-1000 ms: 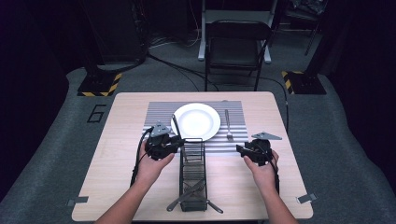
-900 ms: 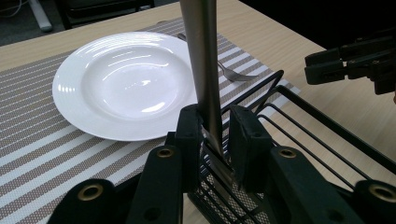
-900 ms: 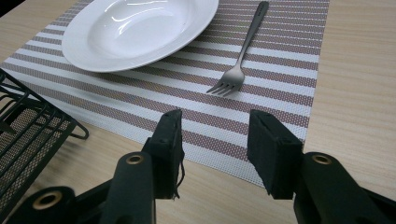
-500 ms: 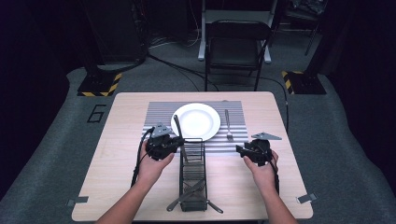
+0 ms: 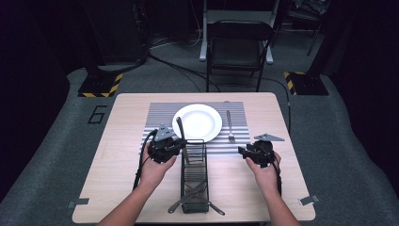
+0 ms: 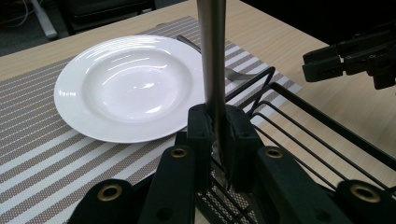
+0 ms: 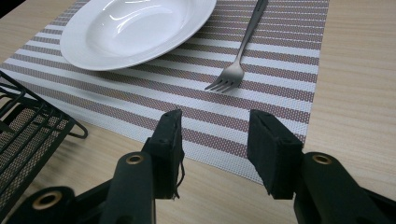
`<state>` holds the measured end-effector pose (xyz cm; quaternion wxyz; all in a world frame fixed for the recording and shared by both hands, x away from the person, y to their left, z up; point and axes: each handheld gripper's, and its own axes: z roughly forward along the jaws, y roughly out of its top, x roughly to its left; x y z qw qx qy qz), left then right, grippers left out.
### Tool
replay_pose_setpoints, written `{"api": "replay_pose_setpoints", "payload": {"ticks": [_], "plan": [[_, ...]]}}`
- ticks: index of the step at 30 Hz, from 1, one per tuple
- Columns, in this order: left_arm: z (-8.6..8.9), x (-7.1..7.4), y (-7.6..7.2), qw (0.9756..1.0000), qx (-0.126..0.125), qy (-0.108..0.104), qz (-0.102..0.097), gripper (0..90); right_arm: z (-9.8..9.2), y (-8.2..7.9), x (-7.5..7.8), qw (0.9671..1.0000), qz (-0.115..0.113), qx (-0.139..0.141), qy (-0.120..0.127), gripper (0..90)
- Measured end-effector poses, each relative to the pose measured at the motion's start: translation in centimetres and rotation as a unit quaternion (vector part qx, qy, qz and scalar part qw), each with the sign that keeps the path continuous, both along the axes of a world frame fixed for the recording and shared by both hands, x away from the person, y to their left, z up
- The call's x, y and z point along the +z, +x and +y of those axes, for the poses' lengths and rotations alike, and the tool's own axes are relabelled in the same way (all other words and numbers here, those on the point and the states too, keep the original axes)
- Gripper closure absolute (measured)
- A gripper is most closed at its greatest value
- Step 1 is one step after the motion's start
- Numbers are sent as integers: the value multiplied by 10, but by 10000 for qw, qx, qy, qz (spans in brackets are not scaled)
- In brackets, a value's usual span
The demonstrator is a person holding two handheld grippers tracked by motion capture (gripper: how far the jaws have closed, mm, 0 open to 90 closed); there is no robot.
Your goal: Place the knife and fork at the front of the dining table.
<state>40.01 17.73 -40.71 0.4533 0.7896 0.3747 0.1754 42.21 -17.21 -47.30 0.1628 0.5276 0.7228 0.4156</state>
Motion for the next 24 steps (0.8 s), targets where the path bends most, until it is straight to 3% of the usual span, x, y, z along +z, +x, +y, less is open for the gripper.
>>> {"api": "replay_pose_setpoints", "payload": {"ticks": [15,24], "plan": [[-6,0,-7,9999,-68,-38,-85,823,0,0,-2,10000,22,-18,7,549],[-7,11,-8,9999,-89,-40,-105,823,-2,0,-2,10000,21,-39,10,549]]}}
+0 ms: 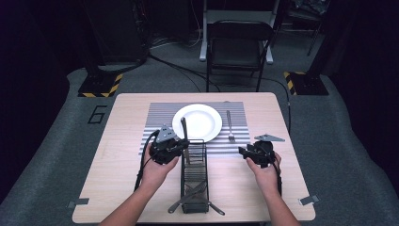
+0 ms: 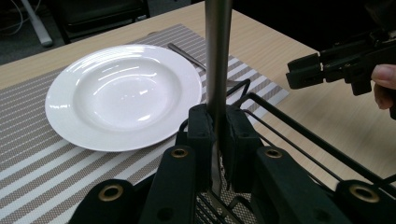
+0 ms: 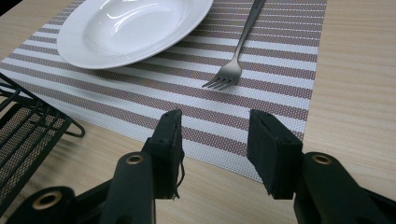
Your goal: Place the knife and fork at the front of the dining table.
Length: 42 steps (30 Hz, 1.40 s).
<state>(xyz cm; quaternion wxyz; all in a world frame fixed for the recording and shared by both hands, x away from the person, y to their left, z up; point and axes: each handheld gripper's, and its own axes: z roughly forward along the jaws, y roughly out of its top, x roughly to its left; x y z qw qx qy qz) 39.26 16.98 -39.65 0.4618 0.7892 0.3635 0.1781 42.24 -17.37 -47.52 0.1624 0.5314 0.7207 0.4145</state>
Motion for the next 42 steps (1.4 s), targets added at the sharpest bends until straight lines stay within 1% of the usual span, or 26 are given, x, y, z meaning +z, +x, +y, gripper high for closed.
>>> {"api": "replay_pose_setpoints", "payload": {"ticks": [7,8,14,18,20,21,25,26,31,34,35,39,42], "plan": [[0,18,-3,9999,-65,-9,-117,823,0,0,0,10000,-1,2,26,549],[-1,19,-4,9999,-63,-45,-145,823,0,0,1,10000,-7,-7,23,549],[-2,28,-5,9996,-97,-76,-237,825,0,-1,1,10000,-15,-1,10,549],[-3,32,-6,9992,-113,-182,-331,825,0,-1,1,10000,-20,-1,5,549],[-3,33,-6,9991,-125,-203,-354,826,0,-1,1,10000,-19,0,-1,549],[-3,34,-6,9991,-126,-249,-316,826,0,-1,0,10000,-19,-7,10,549],[-4,37,-4,9986,-112,-370,-373,826,-1,0,0,10000,-25,-3,8,549],[-4,38,-4,9986,-117,-349,-384,827,-1,0,0,10000,-30,-5,7,549],[-4,43,-2,9979,-87,-460,-441,827,-1,0,0,10000,-13,-12,12,549],[-2,50,-2,9969,-62,-596,-516,827,-2,0,0,10000,-4,-13,12,549],[-1,54,-2,9965,-48,-600,-572,827,-2,0,0,10000,-8,-13,10,549],[3,63,-2,9951,10,-725,-679,827,-2,0,-1,10000,-4,-12,18,549],[6,66,-1,9943,70,-807,-694,827,-1,0,-1,10000,4,-16,22,549]]}}
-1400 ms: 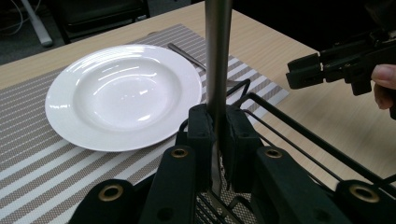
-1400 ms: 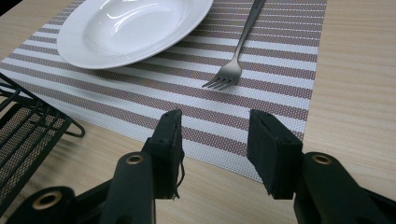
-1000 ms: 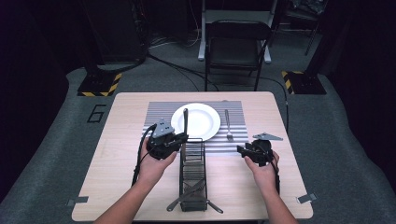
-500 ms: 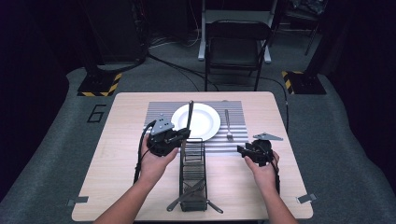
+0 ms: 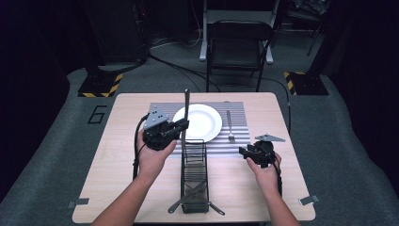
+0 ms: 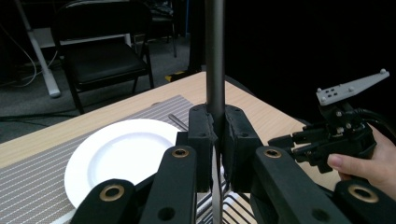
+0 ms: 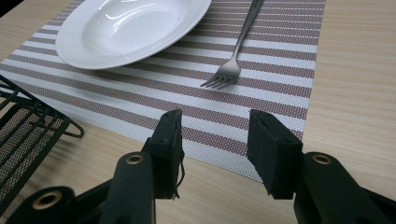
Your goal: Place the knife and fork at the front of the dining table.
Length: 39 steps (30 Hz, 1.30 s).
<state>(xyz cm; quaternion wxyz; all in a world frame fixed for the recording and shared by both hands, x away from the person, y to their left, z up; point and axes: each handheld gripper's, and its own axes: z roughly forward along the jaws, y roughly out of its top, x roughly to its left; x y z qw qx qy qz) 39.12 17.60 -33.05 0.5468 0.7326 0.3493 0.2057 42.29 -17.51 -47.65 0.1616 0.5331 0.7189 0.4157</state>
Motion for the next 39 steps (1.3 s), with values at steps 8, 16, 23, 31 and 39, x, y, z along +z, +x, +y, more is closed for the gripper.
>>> {"api": "replay_pose_setpoints", "payload": {"ticks": [8,16,23,31,39], "plan": [[16,1,4,9997,214,-67,-20,827,0,0,0,10000,30,4,28,549],[31,-18,16,9979,625,80,161,828,1,0,-1,10000,54,-5,42,549],[40,-43,31,9939,1000,134,454,828,0,1,-2,10000,77,8,33,549],[47,-57,44,9888,1353,151,609,828,0,1,-3,10000,69,16,24,549],[51,-68,63,9826,1697,91,745,828,0,1,-3,10000,81,2,50,549]]}}
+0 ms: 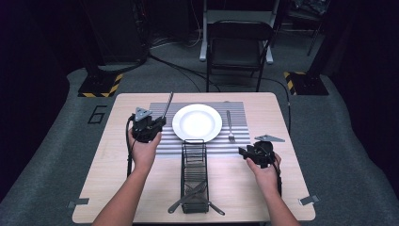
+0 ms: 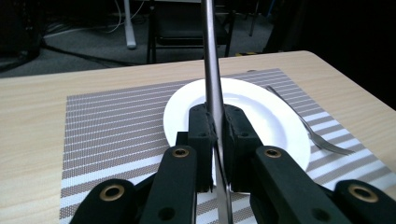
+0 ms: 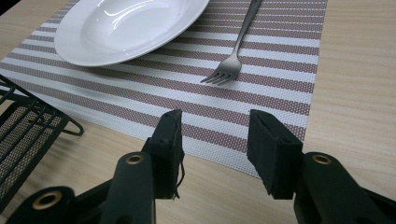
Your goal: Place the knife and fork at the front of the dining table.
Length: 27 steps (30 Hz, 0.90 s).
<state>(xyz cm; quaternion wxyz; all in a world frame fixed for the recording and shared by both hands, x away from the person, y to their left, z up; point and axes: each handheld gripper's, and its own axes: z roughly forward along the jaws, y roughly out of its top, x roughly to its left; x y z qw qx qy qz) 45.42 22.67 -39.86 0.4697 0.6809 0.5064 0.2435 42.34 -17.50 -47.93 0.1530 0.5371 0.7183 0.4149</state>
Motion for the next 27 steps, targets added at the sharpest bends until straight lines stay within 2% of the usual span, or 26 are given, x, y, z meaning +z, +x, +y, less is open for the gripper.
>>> {"api": "replay_pose_setpoints", "payload": {"ticks": [3,10,17,27], "plan": [[1,-6,8,9999,126,-44,76,827,-1,0,0,10000,-10,-22,-12,549],[3,-18,23,9988,422,11,242,827,-3,0,0,10000,-22,-33,4,549],[4,-32,38,9966,735,-29,367,827,-3,0,0,10000,-15,-27,27,549],[4,-51,54,9926,1018,82,654,827,-5,1,-1,10000,2,-27,74,549]]}}
